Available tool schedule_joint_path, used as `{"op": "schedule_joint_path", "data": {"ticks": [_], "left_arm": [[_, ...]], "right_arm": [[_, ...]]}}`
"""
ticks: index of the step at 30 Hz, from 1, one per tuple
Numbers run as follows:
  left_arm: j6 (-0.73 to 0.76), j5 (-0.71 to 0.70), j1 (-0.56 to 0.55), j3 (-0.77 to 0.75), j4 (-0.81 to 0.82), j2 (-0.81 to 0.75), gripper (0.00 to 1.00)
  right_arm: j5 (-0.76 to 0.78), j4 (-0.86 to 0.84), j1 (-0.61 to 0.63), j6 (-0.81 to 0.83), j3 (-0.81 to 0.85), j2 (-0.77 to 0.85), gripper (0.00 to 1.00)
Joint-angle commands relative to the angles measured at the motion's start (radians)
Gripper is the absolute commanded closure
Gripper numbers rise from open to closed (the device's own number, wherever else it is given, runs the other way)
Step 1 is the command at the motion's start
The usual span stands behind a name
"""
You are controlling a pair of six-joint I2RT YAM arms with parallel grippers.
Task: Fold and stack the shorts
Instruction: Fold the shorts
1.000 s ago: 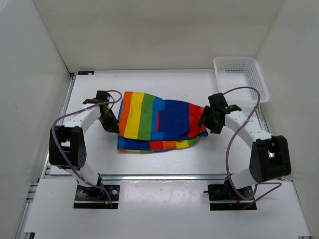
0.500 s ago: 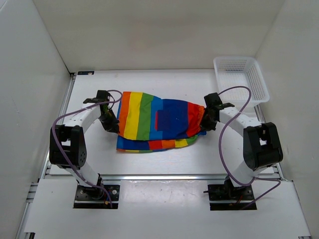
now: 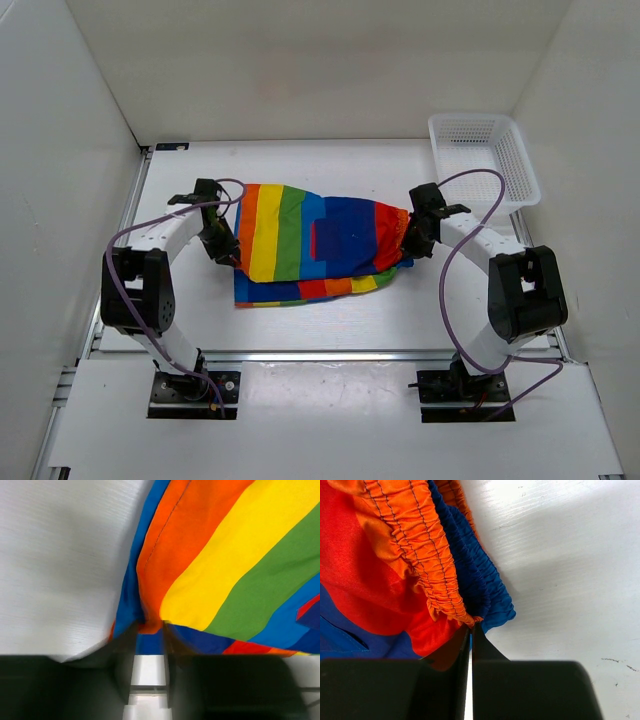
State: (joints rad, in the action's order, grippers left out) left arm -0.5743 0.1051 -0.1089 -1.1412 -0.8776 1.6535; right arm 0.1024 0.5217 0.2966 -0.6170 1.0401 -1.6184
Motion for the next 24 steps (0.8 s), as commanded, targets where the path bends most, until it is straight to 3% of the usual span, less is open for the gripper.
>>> {"op": "schedule_joint_path", "data": {"ticks": [1, 2, 3, 22, 24], "left_arm": [[0.011, -0.012, -0.005, -0.037, 0.002, -0.006, 0.78], [0.011, -0.024, -0.005, -0.037, 0.002, -0.006, 0.88], [0.011, -0.024, -0.005, -0.037, 0.002, -0.006, 0.90], [0.014, -0.064, -0.005, -0.028, -0.008, -0.078, 0.90], [0.030, -0.064, -0.005, -0.037, -0.008, -0.034, 0.78]], "right_arm": [[0.016, -0.002, 0.001, 0.007, 0.041, 0.029, 1.00], [0.016, -0.002, 0.001, 0.007, 0.041, 0.029, 1.00], [0.016, -0.002, 0.001, 0.007, 0.041, 0.029, 1.00], [0.025, 0.008, 0.001, 0.016, 0.061, 0.038, 1.00], [0.025, 0.017, 0.001, 0.016, 0.061, 0.017, 1.00]]}}
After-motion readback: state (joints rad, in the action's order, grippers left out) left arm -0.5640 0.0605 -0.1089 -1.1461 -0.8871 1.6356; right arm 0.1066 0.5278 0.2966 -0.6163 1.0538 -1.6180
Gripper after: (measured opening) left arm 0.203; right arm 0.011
